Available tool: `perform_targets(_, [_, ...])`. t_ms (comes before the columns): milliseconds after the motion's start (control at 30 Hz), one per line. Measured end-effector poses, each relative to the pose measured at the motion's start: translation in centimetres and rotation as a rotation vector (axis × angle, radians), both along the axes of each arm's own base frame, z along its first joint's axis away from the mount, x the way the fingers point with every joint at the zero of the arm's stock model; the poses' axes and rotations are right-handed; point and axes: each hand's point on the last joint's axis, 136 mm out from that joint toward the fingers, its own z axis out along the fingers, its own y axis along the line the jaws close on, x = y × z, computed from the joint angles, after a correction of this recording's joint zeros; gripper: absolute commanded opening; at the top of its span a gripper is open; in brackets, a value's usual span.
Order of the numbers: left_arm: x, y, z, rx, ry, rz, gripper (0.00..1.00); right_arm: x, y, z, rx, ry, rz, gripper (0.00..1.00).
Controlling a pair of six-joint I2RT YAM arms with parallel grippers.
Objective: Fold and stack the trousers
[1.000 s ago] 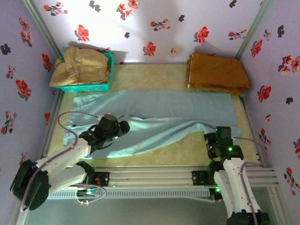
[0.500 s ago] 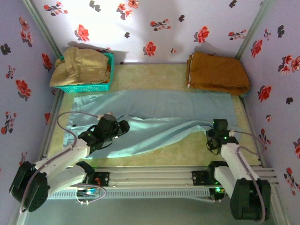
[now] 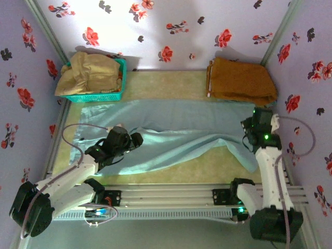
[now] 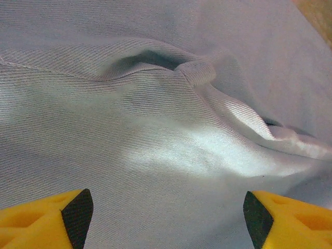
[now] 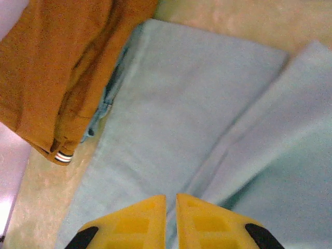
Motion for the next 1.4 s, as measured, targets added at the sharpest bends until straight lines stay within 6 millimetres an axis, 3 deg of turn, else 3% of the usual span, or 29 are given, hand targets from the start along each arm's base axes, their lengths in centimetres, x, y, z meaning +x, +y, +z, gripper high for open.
perform_targets(67, [-0.2,0.0,0.1,0.000,0.002,-0.005,0.79,1.4,0.3,0.3,0.008,0.020,0.035,0.22])
perform_targets(133, [-0.3,0.0,0.4,-0.009,-0.004,-0.009,0.79,1.4,1.0,-0.6,0.039,0.053,0.058,0.31])
perform_targets(200, [-0.4,0.0,1.0,-0.024,-0.019,-0.012,0.79,-0.1,2.1,-2.3,0.086,0.076,0.071,0.47])
perform_targets(267, [-0.4,0.0,1.5,-0.041,-0.037,-0.011,0.79,-2.8,3.6,-4.9,0.143,0.093,0.078,0.60])
perform_targets(400, [-0.7,0.2,1.0,-0.048,-0.029,-0.003,0.79,-7.5,5.3,-10.0,0.251,0.116,0.036,0.56])
perform_targets(633, [-0.9,-0.1,-0.2,-0.038,0.013,-0.010,0.79,-9.3,6.2,-14.8,0.345,0.180,-0.054,0.54])
perform_targets(1233, [-0.4,-0.4,-0.6,-0.052,0.018,0.003,0.79,-5.3,2.6,-16.1,0.169,0.183,-0.128,0.59])
perform_targets(1400, [-0.4,-0.4,-0.8,-0.049,0.021,0.004,0.79,-3.9,1.0,-14.2,0.109,0.143,-0.132,0.45])
